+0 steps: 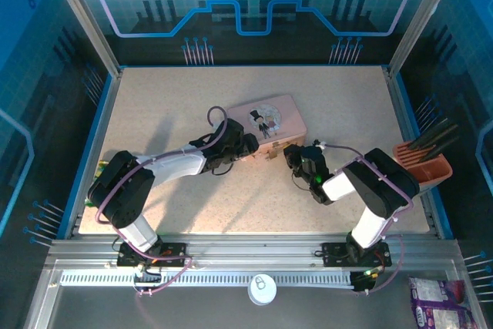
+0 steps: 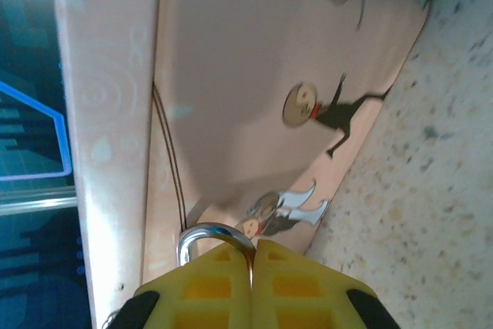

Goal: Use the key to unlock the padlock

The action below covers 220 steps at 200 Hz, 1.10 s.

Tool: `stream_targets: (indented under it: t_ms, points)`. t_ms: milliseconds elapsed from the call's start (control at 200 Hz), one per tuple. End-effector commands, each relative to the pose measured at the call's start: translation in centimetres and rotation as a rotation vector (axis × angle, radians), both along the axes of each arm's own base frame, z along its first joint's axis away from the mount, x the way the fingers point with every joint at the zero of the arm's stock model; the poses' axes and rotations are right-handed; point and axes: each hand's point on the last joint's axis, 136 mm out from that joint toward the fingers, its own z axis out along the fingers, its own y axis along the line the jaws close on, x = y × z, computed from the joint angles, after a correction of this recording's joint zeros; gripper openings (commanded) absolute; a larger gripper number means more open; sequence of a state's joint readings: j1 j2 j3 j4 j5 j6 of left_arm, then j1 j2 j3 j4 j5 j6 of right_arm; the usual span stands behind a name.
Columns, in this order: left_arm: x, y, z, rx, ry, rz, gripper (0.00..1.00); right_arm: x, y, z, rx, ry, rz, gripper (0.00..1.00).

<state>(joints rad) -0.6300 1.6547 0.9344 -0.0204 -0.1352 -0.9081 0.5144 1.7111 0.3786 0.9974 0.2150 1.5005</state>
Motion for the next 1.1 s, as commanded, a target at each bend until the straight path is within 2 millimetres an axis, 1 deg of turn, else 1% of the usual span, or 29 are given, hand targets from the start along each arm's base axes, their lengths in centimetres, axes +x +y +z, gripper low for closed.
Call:
stream_targets:
  t_ms: [0, 110, 225, 350, 455, 650, 735, 831, 961, 1096]
  points:
    - [-1.0, 2.6, -2.9, 0.124, 0.09, 0.023, 0.75, 0.3, -1.5, -0.3, -0.009, -0.005, -0.064, 0.0]
    - [-1.0, 2.7, -3.0, 0.129, 0.093, 0.024, 0.75, 0.4, -1.4, -0.2, -0.013, -0.006, -0.057, 0.0]
    - [-0.7, 2.9, -3.0, 0.133, 0.093, 0.026, 0.75, 0.1, -1.9, -0.2, -0.035, -0.002, -0.063, 0.0]
    - [-0.4, 2.4, -2.9, 0.124, 0.091, 0.009, 0.75, -0.1, -2.5, -0.5, -0.053, 0.017, -0.06, 0.0]
    - [-0.2, 2.3, -2.9, 0.126, 0.092, 0.008, 0.75, -0.1, -2.6, -0.3, -0.049, 0.018, -0.059, 0.0]
    - [0.0, 2.3, -3.0, 0.13, 0.094, 0.01, 0.75, 0.1, -2.4, 0.8, -0.032, -0.003, -0.047, 0.0]
    - [0.3, 2.4, -3.0, 0.135, 0.091, 0.012, 0.75, -0.6, -2.5, 0.8, -0.058, 0.021, -0.026, 0.0]
    - [0.8, 2.6, -2.8, 0.141, 0.088, 0.011, 0.75, -1.6, -3.1, 1.0, -0.135, 0.039, 0.003, 0.0]
    - [1.7, 2.9, -2.9, 0.148, 0.084, 0.006, 0.75, -2.7, -3.8, 2.3, -0.236, 0.03, 0.051, 0.0]
    - [2.9, 3.0, -3.4, 0.15, 0.079, 0.001, 0.75, -4.3, -4.1, 3.8, -0.357, 0.033, 0.148, 0.0]
